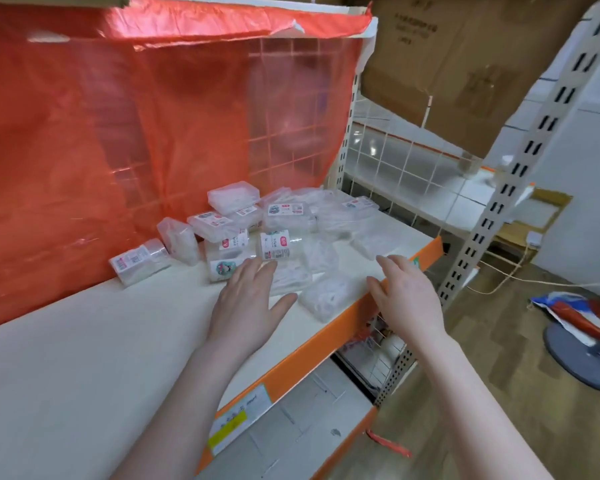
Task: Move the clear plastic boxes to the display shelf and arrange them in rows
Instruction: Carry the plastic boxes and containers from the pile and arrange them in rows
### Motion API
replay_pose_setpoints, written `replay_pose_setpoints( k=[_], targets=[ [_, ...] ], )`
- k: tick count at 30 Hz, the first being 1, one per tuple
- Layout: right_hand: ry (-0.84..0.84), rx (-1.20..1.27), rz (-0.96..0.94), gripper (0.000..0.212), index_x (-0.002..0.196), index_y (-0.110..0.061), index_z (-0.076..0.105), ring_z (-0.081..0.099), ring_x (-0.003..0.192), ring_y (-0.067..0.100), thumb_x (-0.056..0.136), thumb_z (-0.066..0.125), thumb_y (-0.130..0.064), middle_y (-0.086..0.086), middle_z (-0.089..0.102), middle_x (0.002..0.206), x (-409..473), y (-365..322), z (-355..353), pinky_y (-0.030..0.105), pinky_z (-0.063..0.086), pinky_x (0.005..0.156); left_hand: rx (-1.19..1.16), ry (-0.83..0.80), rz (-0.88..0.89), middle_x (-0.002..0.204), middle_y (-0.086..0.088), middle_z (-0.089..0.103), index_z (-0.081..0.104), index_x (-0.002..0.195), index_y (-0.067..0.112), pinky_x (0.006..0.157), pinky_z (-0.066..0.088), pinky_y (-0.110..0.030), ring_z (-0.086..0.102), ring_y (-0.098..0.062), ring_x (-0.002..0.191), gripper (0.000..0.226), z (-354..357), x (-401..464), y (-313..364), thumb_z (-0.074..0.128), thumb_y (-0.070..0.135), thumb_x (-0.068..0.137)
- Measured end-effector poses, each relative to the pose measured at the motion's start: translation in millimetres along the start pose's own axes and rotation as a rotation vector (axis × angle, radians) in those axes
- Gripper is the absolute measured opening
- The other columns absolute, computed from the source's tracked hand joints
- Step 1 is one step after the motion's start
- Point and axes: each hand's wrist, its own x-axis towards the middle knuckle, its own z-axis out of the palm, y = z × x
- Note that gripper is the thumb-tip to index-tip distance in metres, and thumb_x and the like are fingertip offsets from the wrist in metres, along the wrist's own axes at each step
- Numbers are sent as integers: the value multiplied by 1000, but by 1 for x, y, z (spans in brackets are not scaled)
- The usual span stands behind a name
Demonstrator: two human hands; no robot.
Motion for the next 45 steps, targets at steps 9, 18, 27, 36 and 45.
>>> replay_pose_setpoints(
  k=[9, 18, 27, 36, 45],
  targets=[
    [-166, 61, -317, 48, 136, -6, 44, 42, 126, 27, 94, 51, -27, 11, 47, 136, 104, 71, 22, 34, 33, 101, -7, 123, -246, 156, 1, 18, 27, 147, 22, 115, 10, -27, 10, -13, 144, 65, 46, 35, 68, 43, 53, 93],
    [-414, 29, -619, 60, 142, -15, 36, 29, 135, 21, 92, 51, -44, 7, 35, 147, 152, 116, 25, 26, 18, 103, 47, 107, -359, 153, 2, 28, 35, 144, 22, 112, 12, -21, 19, -12, 141, 72, 67, 38, 119, 39, 62, 84],
    [-373, -22, -653, 56, 140, -22, 39, 34, 124, 25, 89, 54, -40, 4, 44, 137, 154, 120, 28, 34, 29, 99, 127, -18, -357, 149, 5, 36, 33, 145, 21, 110, 16, -21, 21, -12, 141, 64, 70, 36, 116, 56, 45, 89],
    [-447, 8, -643, 61, 141, -16, 36, 38, 124, 23, 87, 55, -38, 5, 45, 134, 155, 110, 24, 33, 31, 100, 188, -15, -359, 137, 3, 47, 39, 142, 22, 104, 27, -25, 37, -17, 127, 69, 56, 32, 114, 62, 48, 83],
    [-467, -67, -634, 51, 126, -15, 48, 42, 114, 24, 82, 58, -39, 4, 50, 121, 156, 104, 16, 33, 36, 91, 167, -6, -399, 128, 4, 49, 42, 139, 25, 98, 39, -30, 43, -14, 123, 70, 41, 24, 118, 66, 49, 78]
  ],
)
